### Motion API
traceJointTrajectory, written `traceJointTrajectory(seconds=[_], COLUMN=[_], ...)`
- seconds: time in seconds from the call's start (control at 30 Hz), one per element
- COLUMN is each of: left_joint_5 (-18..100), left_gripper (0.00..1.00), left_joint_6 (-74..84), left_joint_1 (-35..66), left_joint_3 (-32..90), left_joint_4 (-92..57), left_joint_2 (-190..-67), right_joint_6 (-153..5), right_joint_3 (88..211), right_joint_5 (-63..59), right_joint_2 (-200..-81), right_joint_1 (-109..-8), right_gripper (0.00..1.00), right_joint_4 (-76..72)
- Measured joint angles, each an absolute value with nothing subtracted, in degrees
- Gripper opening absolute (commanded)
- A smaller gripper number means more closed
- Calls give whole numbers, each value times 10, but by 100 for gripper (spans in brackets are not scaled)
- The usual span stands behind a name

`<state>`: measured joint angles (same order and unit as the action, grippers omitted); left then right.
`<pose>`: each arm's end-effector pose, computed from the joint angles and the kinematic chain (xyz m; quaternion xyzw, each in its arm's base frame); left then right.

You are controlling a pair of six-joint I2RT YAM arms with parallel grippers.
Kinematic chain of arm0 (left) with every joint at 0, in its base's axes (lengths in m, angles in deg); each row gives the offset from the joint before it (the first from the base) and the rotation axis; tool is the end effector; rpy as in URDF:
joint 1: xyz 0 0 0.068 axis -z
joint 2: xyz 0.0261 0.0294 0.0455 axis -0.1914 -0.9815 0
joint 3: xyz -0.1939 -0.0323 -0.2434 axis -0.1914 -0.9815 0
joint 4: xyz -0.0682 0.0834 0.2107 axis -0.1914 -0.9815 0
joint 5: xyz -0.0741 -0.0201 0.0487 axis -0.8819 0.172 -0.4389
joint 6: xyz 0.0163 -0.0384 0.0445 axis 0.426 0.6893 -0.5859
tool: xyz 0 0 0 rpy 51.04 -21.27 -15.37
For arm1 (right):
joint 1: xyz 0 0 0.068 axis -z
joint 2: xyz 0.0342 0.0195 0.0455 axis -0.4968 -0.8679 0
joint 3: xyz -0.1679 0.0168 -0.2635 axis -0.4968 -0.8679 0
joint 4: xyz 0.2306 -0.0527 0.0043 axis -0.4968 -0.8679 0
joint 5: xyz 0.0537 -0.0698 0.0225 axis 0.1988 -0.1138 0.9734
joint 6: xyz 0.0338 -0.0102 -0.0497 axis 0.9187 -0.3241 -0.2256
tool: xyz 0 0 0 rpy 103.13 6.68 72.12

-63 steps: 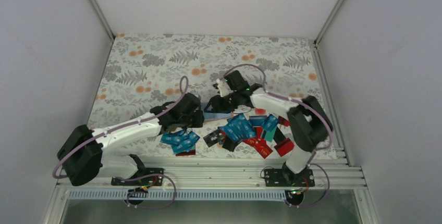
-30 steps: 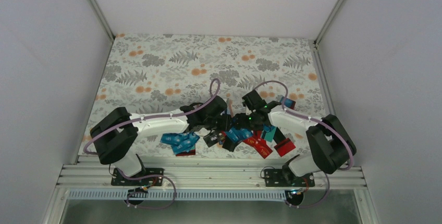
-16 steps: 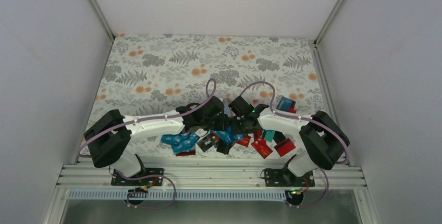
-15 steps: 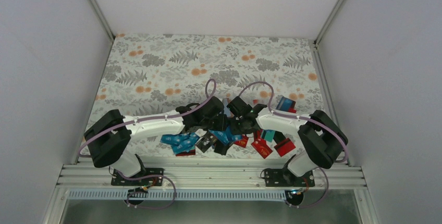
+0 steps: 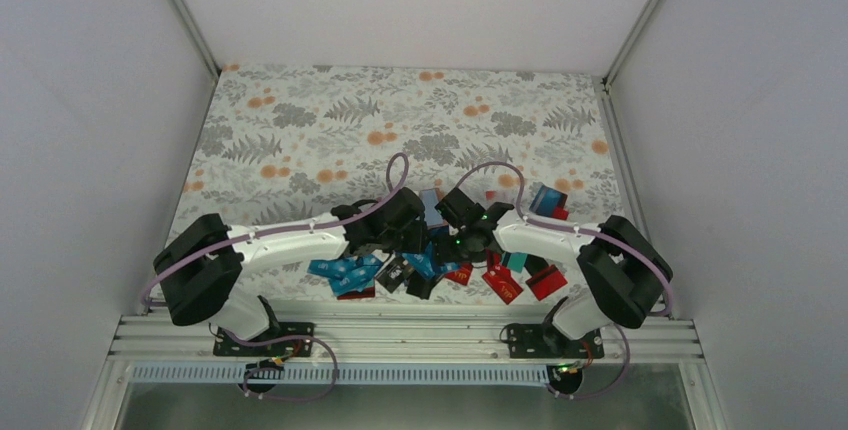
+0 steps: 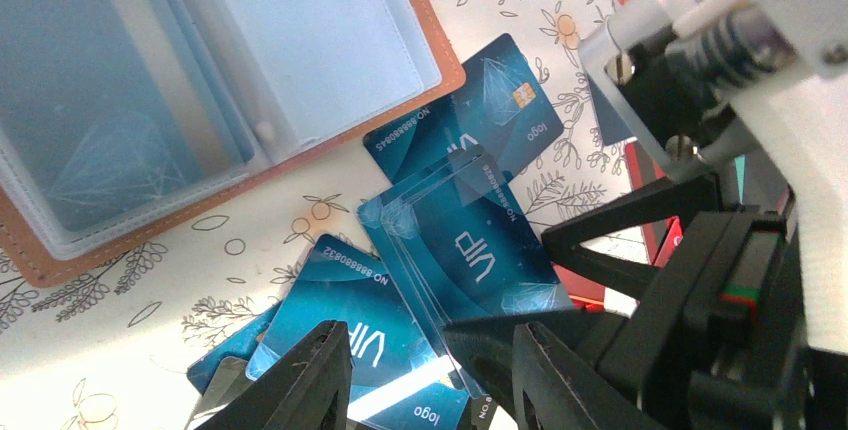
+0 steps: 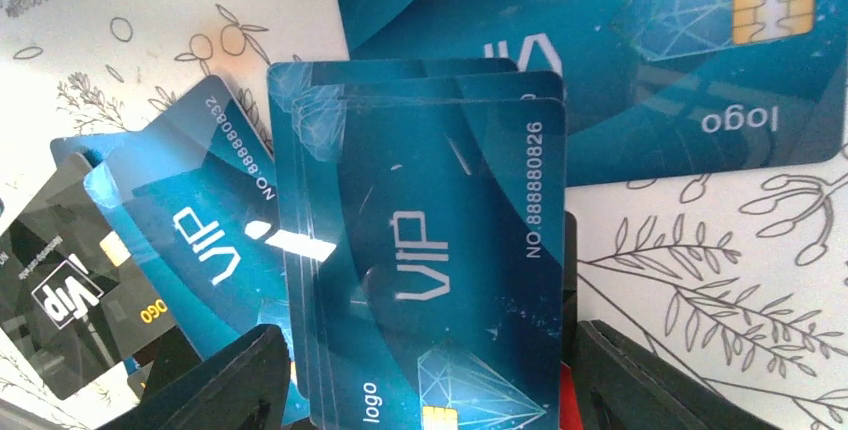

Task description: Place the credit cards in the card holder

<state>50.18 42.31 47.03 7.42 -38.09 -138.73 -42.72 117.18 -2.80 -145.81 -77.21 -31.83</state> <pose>0.1498 -0.2391 0.2451 0.0766 0.9462 -0.2476 0.1937 0.1538 0.1758 0.1990 -0.0896 0.9839 0.1422 0.0612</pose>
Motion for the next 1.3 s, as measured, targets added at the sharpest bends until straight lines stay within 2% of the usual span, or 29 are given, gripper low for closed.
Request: traceJointTrajectory(seconds=[0.23,0.37,0.53,0.77,1.1,1.23,1.3], left_joint_5=[510,513,521,527,535,542,547], left_gripper=[41,41,41,41,41,42,45], left_joint_6=[424,426,429,435,438,446,455], left_joint_1=[469,470,469,466,465,466,468], left_joint_3=[68,59,41,27,19,9,6], left_joint_4=[-386,-385,-386,-390,-392,-423,-458], left_joint_2=[-1378,-1358,-1331,-1317,-1309,-1295,-1283], right_joint_6=[-427,-422,-399,-387,-390,-394,-397], right_joint_3=[1176,1180,1189,1191,1116,1098,1101], right_joint_5=[-50,-81,-94,-87,7,54,60], right_joint_2=[-1468,-1480,-1493,-1497,-1408,-1376,-1370], right_joint_1=[-802,-823,-840,-860,-889,-900,-903], right_gripper=[70,62,42,39,40,54,58], right_joint_4=[-327,-336,-340,-334,-343,-382,-417])
